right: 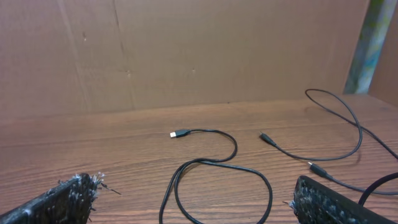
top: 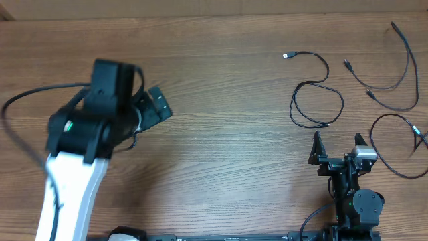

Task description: Untangle cables

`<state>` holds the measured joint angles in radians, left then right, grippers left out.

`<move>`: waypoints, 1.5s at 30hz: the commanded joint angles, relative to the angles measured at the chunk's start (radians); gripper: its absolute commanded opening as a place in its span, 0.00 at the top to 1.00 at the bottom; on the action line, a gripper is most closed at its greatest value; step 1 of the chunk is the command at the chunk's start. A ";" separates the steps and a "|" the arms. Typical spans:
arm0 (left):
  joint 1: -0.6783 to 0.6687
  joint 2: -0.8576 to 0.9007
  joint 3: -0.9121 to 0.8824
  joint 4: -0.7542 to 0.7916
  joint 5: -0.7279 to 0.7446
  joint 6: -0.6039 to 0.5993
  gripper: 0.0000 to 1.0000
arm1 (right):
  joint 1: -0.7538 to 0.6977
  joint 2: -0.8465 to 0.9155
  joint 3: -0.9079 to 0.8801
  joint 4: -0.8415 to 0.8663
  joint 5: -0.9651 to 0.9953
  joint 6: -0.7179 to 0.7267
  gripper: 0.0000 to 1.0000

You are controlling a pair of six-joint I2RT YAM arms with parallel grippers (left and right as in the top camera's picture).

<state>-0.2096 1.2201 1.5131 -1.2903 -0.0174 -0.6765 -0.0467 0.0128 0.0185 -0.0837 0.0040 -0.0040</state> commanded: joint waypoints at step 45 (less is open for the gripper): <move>0.294 -1.218 -1.508 1.209 0.037 0.752 0.00 | -0.005 -0.010 -0.011 0.001 -0.005 -0.008 0.00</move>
<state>0.0795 0.0139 0.0174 -0.0818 0.0624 -0.1387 -0.0471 0.0128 0.0181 -0.0891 0.0036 -0.0044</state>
